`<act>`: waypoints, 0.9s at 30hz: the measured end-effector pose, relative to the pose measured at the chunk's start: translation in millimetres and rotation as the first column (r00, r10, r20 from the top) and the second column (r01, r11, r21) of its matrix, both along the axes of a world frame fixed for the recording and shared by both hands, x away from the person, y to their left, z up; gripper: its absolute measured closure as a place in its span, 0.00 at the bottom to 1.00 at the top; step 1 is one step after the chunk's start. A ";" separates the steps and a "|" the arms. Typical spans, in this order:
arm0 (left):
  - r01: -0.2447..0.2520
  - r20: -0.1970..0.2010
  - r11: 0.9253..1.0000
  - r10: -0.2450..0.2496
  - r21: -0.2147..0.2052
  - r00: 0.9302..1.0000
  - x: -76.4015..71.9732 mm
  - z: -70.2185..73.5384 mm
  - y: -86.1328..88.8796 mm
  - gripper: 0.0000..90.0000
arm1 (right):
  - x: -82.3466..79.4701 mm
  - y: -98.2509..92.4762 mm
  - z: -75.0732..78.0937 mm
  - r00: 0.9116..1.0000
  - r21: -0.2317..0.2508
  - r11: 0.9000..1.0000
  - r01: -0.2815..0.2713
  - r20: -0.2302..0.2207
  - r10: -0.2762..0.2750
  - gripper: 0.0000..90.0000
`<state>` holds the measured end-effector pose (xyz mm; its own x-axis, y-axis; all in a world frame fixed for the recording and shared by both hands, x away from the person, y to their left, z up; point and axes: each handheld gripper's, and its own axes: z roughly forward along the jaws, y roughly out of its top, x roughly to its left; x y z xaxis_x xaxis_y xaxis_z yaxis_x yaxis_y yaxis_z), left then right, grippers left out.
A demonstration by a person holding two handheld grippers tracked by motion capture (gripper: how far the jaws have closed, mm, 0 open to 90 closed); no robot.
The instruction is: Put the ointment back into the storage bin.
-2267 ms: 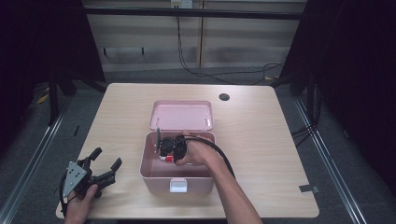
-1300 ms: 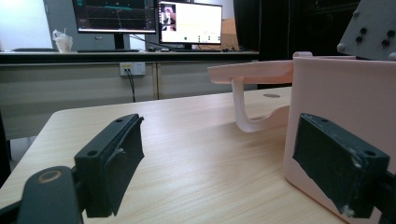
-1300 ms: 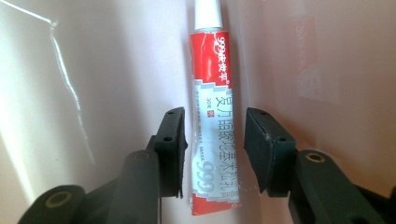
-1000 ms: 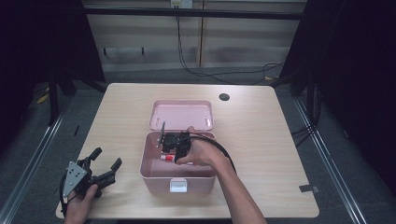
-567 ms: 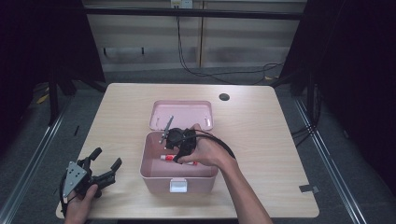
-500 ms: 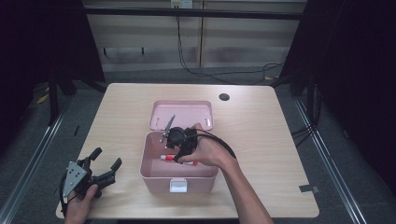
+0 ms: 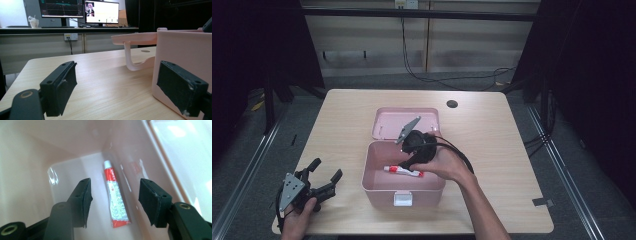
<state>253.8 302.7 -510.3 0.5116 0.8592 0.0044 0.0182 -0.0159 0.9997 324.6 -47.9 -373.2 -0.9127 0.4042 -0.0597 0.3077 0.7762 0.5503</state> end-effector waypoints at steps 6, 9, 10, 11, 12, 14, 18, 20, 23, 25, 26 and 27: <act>0.000 0.000 1.000 0.000 0.000 1.000 0.0 0.0 0.0 0.17 | -6.3 -18.6 8.4 0.998 0.086 0.996 0.032 0.045 -0.036 0.49; 0.000 0.000 1.000 0.000 0.000 1.000 0.0 0.0 0.0 0.17 | -11.4 -27.9 13.9 0.996 0.137 0.989 0.050 0.064 -0.060 0.49; 0.000 0.000 1.000 0.000 0.000 1.000 0.0 0.0 0.0 0.17 | -12.2 -30.3 14.8 0.996 0.153 0.987 0.053 0.066 -0.063 0.49; 0.000 0.000 1.000 0.000 0.000 1.000 0.0 0.0 0.0 0.17 | -13.7 -33.4 16.4 0.995 0.168 0.984 0.061 0.070 -0.073 0.49; 0.000 0.000 1.000 0.000 0.000 1.000 0.0 0.0 0.0 0.17 | -15.4 -36.9 17.9 0.993 0.189 0.980 0.068 0.079 -0.084 0.49; 0.000 0.000 1.000 0.000 0.000 1.000 0.0 0.0 0.0 0.17 | -18.2 -41.9 19.6 0.992 0.211 0.974 0.078 0.084 -0.098 0.48; -0.003 0.000 1.000 0.003 0.000 1.000 -0.1 0.0 -0.1 0.17 | -24.7 -53.7 19.4 0.986 0.268 0.958 0.104 0.098 -0.135 0.47; -0.003 0.000 1.000 0.003 0.000 1.000 -0.1 0.0 -0.1 0.17 | -27.0 -59.1 18.8 0.981 0.292 0.948 0.127 0.103 -0.164 0.46; -0.002 -0.001 1.000 0.002 0.000 1.000 0.0 0.0 -0.1 0.17 | -29.3 -67.5 19.2 0.974 0.321 0.934 0.155 0.106 -0.198 0.48; -0.002 -0.001 1.000 0.002 0.001 1.000 0.0 0.0 -0.1 0.17 | -31.7 -73.3 20.0 0.969 0.325 0.931 0.169 0.116 -0.216 0.48; -0.002 -0.001 1.000 0.002 0.001 1.000 0.0 0.0 -0.1 0.17 | -32.9 -77.0 20.4 0.968 0.342 0.924 0.172 0.113 -0.222 0.46; -0.003 0.000 1.000 0.003 0.000 1.000 -0.1 0.0 -0.1 0.17 | -33.8 -79.9 20.5 0.968 0.352 0.919 0.179 0.107 -0.229 0.45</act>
